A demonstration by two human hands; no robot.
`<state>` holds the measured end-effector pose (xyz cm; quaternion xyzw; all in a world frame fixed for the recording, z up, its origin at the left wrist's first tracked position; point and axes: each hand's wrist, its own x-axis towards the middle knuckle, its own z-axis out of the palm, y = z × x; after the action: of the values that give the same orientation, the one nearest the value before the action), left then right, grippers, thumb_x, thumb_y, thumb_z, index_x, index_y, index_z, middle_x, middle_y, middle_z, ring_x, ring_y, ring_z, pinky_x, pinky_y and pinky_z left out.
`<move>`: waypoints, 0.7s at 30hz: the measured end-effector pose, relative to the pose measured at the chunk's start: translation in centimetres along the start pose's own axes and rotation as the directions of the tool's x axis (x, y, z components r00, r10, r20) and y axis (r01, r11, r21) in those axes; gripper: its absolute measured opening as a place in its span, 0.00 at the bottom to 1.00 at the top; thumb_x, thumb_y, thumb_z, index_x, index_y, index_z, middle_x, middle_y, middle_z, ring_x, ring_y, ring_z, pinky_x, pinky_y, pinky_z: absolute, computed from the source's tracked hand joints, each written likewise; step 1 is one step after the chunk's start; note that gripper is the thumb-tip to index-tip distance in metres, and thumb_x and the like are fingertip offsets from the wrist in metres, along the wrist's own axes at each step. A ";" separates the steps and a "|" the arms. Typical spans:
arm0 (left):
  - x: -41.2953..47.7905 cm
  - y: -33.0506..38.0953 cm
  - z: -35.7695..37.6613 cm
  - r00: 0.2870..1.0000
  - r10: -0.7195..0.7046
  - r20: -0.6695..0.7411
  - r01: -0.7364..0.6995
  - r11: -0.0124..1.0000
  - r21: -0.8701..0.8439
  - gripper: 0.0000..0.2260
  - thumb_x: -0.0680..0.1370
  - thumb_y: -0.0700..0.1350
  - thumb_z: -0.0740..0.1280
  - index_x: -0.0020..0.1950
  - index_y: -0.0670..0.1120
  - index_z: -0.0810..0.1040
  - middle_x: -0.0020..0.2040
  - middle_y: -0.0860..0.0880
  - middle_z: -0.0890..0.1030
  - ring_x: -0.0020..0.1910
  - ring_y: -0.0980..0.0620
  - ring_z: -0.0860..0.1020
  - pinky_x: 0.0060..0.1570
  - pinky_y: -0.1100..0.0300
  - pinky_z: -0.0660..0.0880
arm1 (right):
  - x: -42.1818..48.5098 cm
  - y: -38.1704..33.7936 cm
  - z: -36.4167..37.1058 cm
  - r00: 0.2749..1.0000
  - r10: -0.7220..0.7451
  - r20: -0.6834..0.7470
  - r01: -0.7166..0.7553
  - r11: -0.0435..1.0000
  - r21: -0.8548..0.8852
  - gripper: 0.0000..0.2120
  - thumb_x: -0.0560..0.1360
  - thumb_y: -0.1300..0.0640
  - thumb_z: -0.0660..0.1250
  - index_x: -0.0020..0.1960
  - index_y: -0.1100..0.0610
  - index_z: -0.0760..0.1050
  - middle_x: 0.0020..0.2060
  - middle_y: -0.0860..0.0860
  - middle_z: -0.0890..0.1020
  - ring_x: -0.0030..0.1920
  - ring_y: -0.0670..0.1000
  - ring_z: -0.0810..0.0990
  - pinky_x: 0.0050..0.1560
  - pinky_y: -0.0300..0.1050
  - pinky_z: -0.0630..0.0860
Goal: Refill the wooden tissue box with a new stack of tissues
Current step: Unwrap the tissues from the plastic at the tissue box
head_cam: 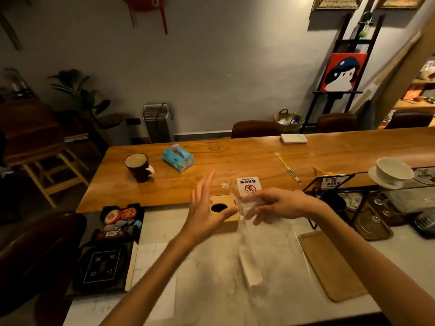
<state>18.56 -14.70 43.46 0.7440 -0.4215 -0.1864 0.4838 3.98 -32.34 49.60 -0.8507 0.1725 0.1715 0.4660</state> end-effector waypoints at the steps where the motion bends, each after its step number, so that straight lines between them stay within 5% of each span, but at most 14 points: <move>1: 0.7 -0.6 -0.6 0.988 -0.066 0.141 0.073 0.996 -0.048 0.44 0.68 0.64 0.73 0.77 0.66 0.51 0.79 0.57 0.55 0.75 0.56 0.56 0.69 0.51 0.61 | -0.3 -0.1 -0.4 0.996 -0.021 0.084 0.022 1.000 -0.010 0.19 0.81 0.59 0.61 0.71 0.49 0.69 0.56 0.47 0.84 0.52 0.44 0.85 0.48 0.39 0.81; 4: 1.8 -0.9 -1.2 0.869 0.026 0.494 0.085 0.976 -0.201 0.21 0.74 0.52 0.73 0.67 0.57 0.76 0.70 0.51 0.75 0.69 0.51 0.73 0.70 0.49 0.70 | -0.8 -0.3 -1.8 0.964 -0.044 0.261 0.038 0.999 0.031 0.20 0.81 0.61 0.61 0.72 0.50 0.69 0.60 0.51 0.83 0.56 0.51 0.84 0.53 0.48 0.81; 7: 1.2 -0.4 -0.3 0.876 0.067 0.477 0.087 0.952 -0.294 0.07 0.78 0.42 0.69 0.52 0.51 0.85 0.52 0.47 0.85 0.51 0.50 0.84 0.53 0.54 0.81 | -1.1 -0.3 -3.2 0.956 -0.017 0.293 0.002 0.999 0.052 0.18 0.81 0.60 0.63 0.70 0.51 0.71 0.58 0.50 0.84 0.57 0.53 0.83 0.55 0.48 0.81; 10: 0.7 -0.2 0.1 0.926 0.086 0.368 -0.005 0.977 -0.214 0.06 0.79 0.43 0.67 0.51 0.46 0.84 0.43 0.54 0.85 0.44 0.59 0.82 0.45 0.69 0.75 | -1.9 -0.4 -3.8 0.997 0.038 0.067 -0.036 0.999 -0.038 0.18 0.77 0.59 0.68 0.65 0.45 0.73 0.53 0.45 0.85 0.57 0.48 0.82 0.57 0.45 0.80; 12: 0.2 -0.3 -0.2 0.942 0.098 0.322 -0.040 0.982 -0.182 0.05 0.79 0.43 0.67 0.50 0.47 0.83 0.44 0.54 0.84 0.44 0.59 0.82 0.46 0.69 0.75 | -2.6 -0.7 -3.6 0.992 0.019 -0.125 -0.035 0.991 -0.126 0.20 0.76 0.58 0.69 0.66 0.45 0.73 0.52 0.43 0.84 0.56 0.43 0.81 0.61 0.48 0.78; 14: -0.6 -0.2 -0.5 0.955 0.077 0.288 -0.021 0.981 -0.191 0.05 0.79 0.43 0.67 0.51 0.48 0.82 0.49 0.52 0.83 0.46 0.54 0.83 0.50 0.63 0.77 | -3.2 -1.5 -2.0 0.919 -0.092 -0.382 -0.004 0.970 -0.242 0.19 0.77 0.58 0.68 0.66 0.48 0.73 0.52 0.41 0.82 0.53 0.40 0.80 0.60 0.47 0.79; 16: -1.7 -0.2 -0.7 0.974 0.083 0.212 -0.049 0.986 -0.160 0.05 0.80 0.42 0.67 0.50 0.51 0.82 0.51 0.49 0.83 0.47 0.53 0.83 0.52 0.60 0.78 | -3.7 -2.4 0.9 0.723 -0.287 -0.629 0.051 0.929 -0.366 0.14 0.78 0.56 0.66 0.63 0.51 0.76 0.51 0.44 0.82 0.50 0.42 0.80 0.55 0.44 0.81; 18: -2.8 0.3 -0.9 0.987 0.122 0.106 -0.102 0.980 -0.170 0.06 0.80 0.43 0.66 0.51 0.53 0.82 0.49 0.49 0.84 0.44 0.53 0.83 0.48 0.59 0.79 | -4.3 -3.3 4.1 0.560 -0.440 -0.702 0.140 0.885 -0.443 0.12 0.77 0.51 0.64 0.59 0.52 0.79 0.50 0.46 0.83 0.49 0.43 0.79 0.50 0.40 0.80; 21: -4.3 1.1 -1.3 0.988 0.149 0.037 -0.135 0.958 -0.253 0.07 0.80 0.47 0.65 0.54 0.53 0.81 0.46 0.51 0.84 0.44 0.50 0.83 0.40 0.62 0.80 | -4.0 -3.7 7.5 0.571 -0.523 -0.633 0.113 0.814 -0.570 0.16 0.76 0.43 0.63 0.59 0.49 0.79 0.52 0.46 0.82 0.53 0.45 0.77 0.49 0.40 0.77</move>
<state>16.45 -10.66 44.46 0.6394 -0.4604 -0.2232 0.5739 1.16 -23.50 50.32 -0.9430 0.1445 -0.2594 0.1505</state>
